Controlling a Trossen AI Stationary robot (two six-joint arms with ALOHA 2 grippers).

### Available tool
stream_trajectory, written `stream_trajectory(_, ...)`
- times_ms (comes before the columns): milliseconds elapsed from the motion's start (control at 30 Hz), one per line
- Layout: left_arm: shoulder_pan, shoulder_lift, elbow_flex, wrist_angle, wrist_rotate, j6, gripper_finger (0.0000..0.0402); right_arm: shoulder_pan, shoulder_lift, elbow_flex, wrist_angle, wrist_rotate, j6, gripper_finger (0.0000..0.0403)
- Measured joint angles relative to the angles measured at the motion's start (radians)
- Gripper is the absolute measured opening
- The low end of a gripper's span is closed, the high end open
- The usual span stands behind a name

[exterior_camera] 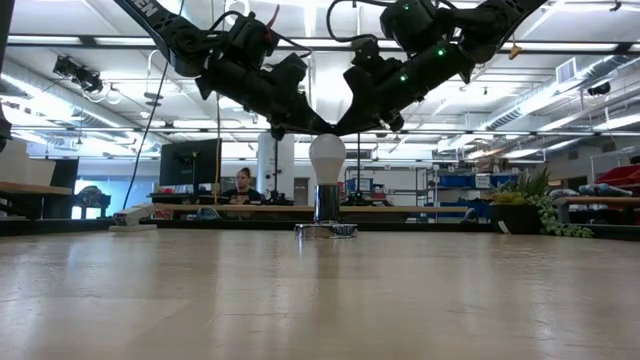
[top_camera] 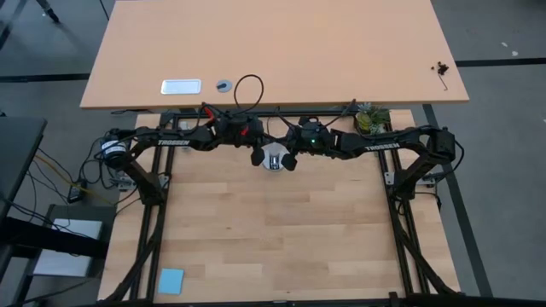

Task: Screw lightbulb
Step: Insert the lightbulb into the lamp

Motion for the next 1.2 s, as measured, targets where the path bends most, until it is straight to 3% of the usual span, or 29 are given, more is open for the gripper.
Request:
stream_trajectory(900,0.0,-0.013,-0.002,0.013,-0.008,-0.003,0.0,0.0,0.004,-0.002,0.005,-0.011,0.01,0.0015)
stream_trajectory(1200,-0.001,-0.015,0.0,0.002,-0.027,-0.001,0.0001,0.001,-0.011,-0.005,0.024,-0.012,0.024,0.0076)
